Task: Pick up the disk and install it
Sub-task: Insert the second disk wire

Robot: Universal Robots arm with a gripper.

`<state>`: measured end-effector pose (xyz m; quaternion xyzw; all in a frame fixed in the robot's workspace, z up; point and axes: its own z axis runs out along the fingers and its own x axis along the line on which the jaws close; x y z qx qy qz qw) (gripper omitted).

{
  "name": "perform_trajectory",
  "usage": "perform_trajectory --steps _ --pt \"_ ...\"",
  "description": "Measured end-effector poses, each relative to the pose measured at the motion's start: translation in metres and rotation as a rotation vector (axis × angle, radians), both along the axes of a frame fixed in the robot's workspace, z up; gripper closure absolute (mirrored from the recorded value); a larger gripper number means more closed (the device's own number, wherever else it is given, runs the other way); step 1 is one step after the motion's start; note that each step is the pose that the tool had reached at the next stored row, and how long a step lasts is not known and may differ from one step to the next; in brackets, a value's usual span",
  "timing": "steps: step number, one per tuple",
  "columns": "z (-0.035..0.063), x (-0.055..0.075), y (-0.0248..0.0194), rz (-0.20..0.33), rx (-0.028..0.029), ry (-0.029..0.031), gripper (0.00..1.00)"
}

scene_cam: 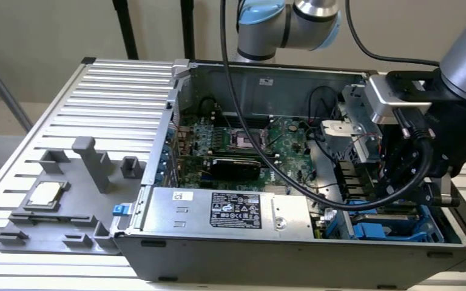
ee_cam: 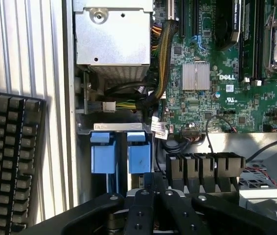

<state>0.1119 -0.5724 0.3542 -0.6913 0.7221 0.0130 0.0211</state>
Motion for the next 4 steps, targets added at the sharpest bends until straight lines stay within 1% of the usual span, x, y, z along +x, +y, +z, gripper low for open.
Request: perform_trajectory --steps 4 --pt "0.0 0.0 0.0 0.0 0.0 0.0 0.89"
